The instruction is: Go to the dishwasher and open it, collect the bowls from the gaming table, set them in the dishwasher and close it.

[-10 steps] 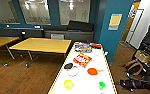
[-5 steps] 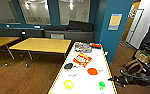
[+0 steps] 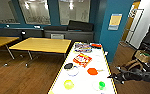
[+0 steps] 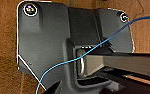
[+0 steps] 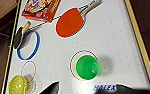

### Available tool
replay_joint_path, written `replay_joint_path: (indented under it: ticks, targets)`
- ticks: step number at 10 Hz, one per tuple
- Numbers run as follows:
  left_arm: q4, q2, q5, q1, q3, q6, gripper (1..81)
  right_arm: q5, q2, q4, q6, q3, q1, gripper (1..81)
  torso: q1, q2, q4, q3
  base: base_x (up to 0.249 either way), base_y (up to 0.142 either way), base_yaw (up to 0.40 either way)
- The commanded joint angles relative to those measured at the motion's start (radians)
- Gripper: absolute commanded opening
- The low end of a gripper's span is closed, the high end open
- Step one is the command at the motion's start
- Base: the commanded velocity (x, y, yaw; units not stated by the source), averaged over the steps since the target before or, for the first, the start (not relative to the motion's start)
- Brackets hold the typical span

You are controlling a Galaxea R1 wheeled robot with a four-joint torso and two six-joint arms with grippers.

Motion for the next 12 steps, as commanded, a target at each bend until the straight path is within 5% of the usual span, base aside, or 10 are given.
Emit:
replay_joint_path:
  ticks: [1, 5, 11, 12]
  targets:
    - [-0.004, 0.002, 0.063, -0.025, 0.005, -0.003, 81.1, -0.096, 0.041, 0.071, -0.072, -0.107, 0.15, 81.1, 0.0, 0.0, 0.0, 0.0, 0.0, 0.0, 0.0]
    - [-0.004, 0.004, 0.061, -0.025, 0.005, -0.003, 81.1, -0.081, 0.075, 0.094, -0.146, -0.206, 0.06, 81.1, 0.0, 0.0, 0.0, 0.0, 0.0, 0.0, 0.0]
    - [-0.005, -0.001, 0.061, -0.025, 0.005, -0.003, 81.1, -0.079, 0.179, 0.1, -0.16, -0.276, 0.064, 81.1, 0.0, 0.0, 0.0, -0.001, 0.0, 0.0, 0.0]
    - [-0.005, -0.001, 0.061, -0.025, 0.005, -0.003, 81.1, -0.079, 0.187, 0.1, -0.16, -0.278, 0.069, 81.1, 0.0, 0.001, 0.0, -0.044, 0.0, 0.0, 0.0]
